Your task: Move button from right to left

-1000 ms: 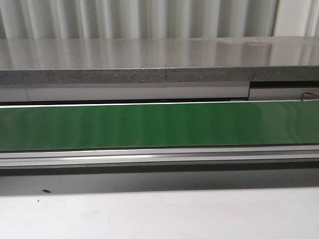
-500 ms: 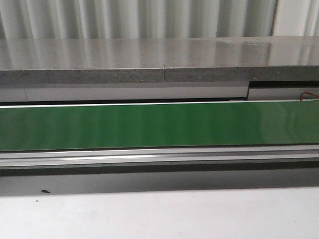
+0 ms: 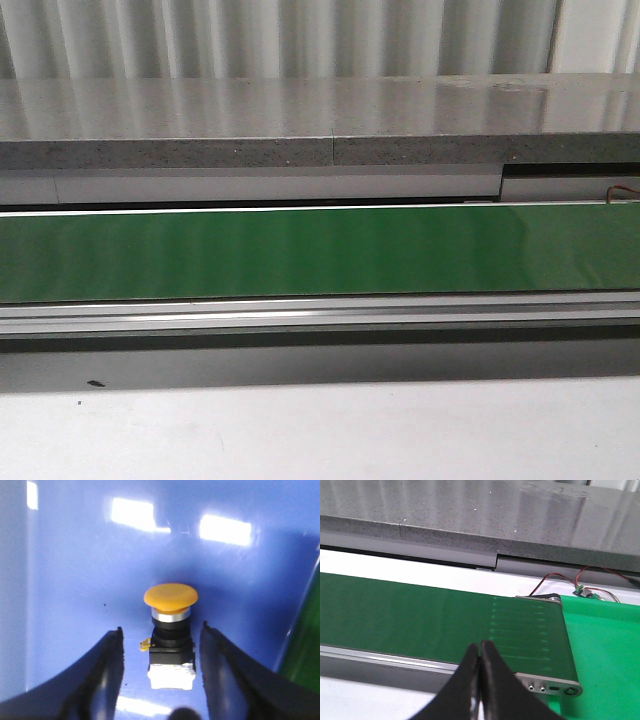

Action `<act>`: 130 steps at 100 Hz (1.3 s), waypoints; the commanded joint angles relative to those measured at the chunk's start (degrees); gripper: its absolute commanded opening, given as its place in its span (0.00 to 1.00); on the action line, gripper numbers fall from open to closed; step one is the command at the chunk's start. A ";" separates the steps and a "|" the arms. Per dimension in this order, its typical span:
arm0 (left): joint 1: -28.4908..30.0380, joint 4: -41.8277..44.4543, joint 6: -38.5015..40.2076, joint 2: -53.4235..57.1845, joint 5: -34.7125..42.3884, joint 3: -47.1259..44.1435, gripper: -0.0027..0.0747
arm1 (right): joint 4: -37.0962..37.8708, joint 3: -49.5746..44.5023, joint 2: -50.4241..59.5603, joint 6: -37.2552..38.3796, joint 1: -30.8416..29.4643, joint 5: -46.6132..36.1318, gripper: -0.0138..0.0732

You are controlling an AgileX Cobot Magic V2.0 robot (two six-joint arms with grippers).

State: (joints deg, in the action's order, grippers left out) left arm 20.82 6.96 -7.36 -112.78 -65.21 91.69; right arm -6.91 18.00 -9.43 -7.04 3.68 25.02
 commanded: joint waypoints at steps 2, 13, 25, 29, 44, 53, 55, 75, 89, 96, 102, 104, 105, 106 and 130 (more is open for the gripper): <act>-2.49 -0.20 7.36 6.84 3.45 1.86 0.26 | 0.05 1.56 -0.59 -0.54 0.10 -4.74 0.08; -5.62 -0.20 11.68 9.98 5.43 1.86 0.18 | 0.05 1.56 -0.59 -0.54 0.10 -4.74 0.08; -9.53 -0.20 13.14 12.81 6.92 1.86 0.14 | 0.05 1.56 -0.59 -0.54 0.10 -4.74 0.08; -10.84 -0.33 13.40 13.69 6.92 1.86 0.11 | 0.05 1.56 -0.59 -0.54 0.10 -4.74 0.08; -15.27 -1.58 13.49 16.43 7.89 1.86 0.01 | 0.05 1.56 -0.59 -0.54 0.10 -4.74 0.08; -17.87 -2.44 13.49 18.27 7.98 1.64 0.01 | 0.05 1.56 -0.59 -0.54 0.10 -4.74 0.08; -18.44 -2.70 13.49 18.73 8.02 1.66 0.01 | 0.05 1.56 -0.59 -0.54 0.10 -4.74 0.08; -23.70 -3.29 13.49 23.53 9.43 -1.15 0.01 | 0.05 1.56 -0.59 -0.54 0.10 -4.74 0.08; -26.25 -4.05 13.49 27.69 11.37 -5.66 0.01 | 0.05 1.56 -0.59 -0.54 0.10 -4.74 0.08; -27.60 -4.05 13.49 30.05 12.67 -8.89 0.01 | 0.05 1.56 -0.59 -0.54 0.10 -4.74 0.08; -28.50 -4.05 13.49 32.48 14.49 -11.94 0.01 | 0.05 1.56 -0.59 -0.54 0.10 -4.74 0.08; -28.86 -4.05 13.49 33.37 15.20 -12.64 0.01 | 0.05 1.56 -0.59 -0.54 0.10 -4.74 0.08; -28.98 -4.05 13.49 33.66 15.42 -13.36 0.01 | 0.05 1.56 -0.59 -0.54 0.10 -4.74 0.08; -29.23 -4.05 13.49 34.29 15.94 -13.73 0.01 | 0.05 1.56 -0.59 -0.54 0.10 -4.74 0.08; -32.35 -4.16 13.49 45.89 23.83 -27.13 0.01 | 0.05 1.56 -0.59 -0.54 0.10 -4.74 0.08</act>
State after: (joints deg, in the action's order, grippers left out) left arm -10.31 3.20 5.51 -72.45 -47.20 67.14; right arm -6.91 18.00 -9.43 -7.04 3.68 24.99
